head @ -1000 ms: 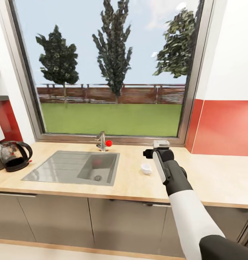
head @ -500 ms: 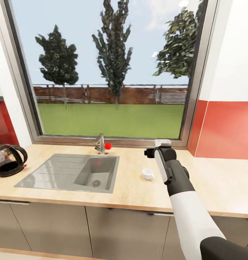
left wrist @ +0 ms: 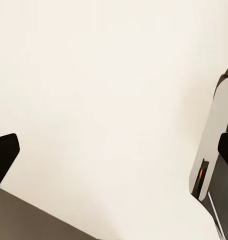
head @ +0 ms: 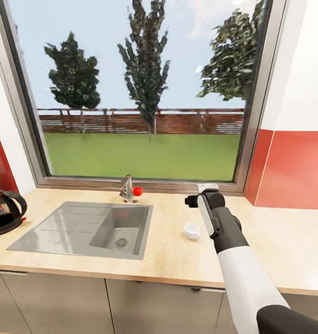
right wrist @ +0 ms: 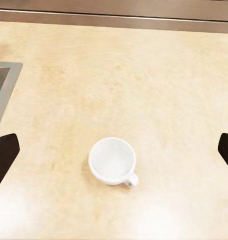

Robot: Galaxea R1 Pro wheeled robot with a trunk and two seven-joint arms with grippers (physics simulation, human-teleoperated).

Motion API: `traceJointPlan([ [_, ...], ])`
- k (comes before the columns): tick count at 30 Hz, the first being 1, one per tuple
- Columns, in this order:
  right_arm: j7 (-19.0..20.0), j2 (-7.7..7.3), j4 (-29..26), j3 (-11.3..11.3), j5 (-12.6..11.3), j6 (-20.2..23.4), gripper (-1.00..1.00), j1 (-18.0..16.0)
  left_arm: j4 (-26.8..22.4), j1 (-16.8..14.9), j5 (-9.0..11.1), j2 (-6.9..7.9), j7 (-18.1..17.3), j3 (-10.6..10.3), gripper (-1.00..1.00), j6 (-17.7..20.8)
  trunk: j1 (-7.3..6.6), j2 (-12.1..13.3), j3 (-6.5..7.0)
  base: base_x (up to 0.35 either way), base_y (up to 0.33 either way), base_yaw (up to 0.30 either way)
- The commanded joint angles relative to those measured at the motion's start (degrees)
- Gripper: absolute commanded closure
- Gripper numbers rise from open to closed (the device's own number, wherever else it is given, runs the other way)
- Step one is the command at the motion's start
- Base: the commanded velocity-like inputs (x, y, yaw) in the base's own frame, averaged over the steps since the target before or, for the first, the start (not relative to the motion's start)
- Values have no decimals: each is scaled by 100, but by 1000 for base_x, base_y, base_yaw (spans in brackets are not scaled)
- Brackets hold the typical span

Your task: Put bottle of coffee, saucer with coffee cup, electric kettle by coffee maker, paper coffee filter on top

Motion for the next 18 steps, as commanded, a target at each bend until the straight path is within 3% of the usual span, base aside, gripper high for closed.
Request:
traceJointPlan([
  [1,-23,-8,31,5,-9,21,-100,-2,8,-3,-32,2,12,43,-100,-22,5,-4,-2,330,0,0],
  [10,-23,-26,282,3,-9,22,-100,6,28,-3,-31,1,24,43,-100,-22,5,-4,-2,321,-17,0],
  [18,-15,-176,747,3,-13,20,-100,7,49,2,-33,4,28,43,-100,-23,5,-4,-2,68,-15,0],
])
